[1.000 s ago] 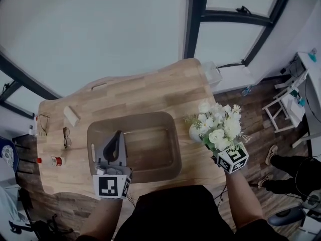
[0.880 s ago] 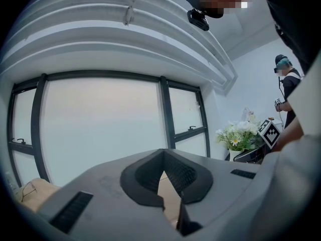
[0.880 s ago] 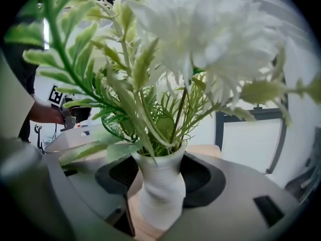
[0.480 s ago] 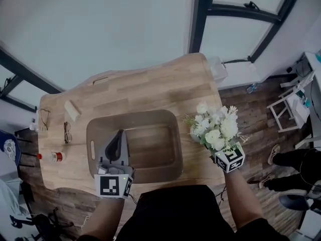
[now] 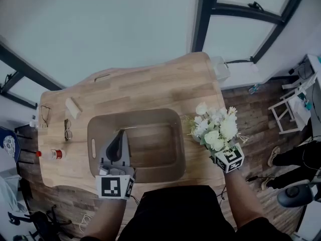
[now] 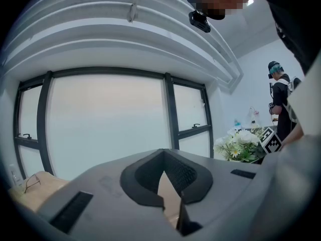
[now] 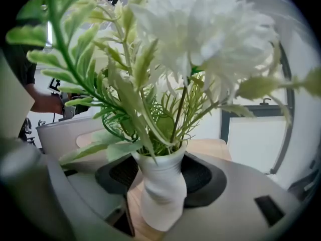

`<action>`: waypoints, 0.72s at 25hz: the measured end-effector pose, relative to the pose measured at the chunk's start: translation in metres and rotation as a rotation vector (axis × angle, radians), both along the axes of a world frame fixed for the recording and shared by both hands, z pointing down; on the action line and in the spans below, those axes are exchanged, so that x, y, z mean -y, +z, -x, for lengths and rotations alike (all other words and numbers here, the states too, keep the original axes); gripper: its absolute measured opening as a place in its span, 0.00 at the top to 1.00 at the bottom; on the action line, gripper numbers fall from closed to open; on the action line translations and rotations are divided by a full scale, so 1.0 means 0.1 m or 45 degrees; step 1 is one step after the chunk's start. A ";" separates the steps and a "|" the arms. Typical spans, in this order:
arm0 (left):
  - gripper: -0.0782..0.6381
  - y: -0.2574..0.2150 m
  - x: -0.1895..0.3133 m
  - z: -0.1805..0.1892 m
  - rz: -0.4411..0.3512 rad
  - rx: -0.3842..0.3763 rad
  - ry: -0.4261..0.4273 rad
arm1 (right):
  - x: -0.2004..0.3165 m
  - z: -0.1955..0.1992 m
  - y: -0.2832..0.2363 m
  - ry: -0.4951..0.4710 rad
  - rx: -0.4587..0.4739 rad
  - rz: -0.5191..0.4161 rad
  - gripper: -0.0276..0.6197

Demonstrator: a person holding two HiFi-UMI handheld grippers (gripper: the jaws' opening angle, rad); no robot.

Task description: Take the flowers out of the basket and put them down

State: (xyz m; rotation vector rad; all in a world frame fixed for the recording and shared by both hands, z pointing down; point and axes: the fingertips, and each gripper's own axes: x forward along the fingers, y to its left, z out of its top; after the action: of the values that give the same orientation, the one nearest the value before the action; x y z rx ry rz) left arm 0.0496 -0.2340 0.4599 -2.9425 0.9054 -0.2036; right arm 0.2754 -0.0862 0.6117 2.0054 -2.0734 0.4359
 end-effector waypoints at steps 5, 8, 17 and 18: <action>0.88 -0.09 0.05 0.26 -0.011 -0.029 -0.031 | -0.02 -0.01 0.07 0.045 0.005 0.031 0.48; 0.88 -0.17 0.08 0.40 -0.017 -0.042 -0.050 | -0.10 -0.04 0.10 0.097 0.035 0.061 0.45; 0.88 -0.47 -0.01 0.37 -0.067 -0.091 0.045 | -0.51 -0.02 -0.18 0.263 0.023 0.027 0.44; 0.88 -0.50 -0.02 0.34 -0.072 -0.096 0.057 | -0.56 -0.02 -0.25 0.272 0.019 0.009 0.44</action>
State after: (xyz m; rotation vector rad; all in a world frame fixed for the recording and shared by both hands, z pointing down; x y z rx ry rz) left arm 0.0153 -0.2317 0.4100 -2.9327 0.8390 -0.0640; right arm 0.2775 -0.0307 0.5872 2.2358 -1.8692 0.4967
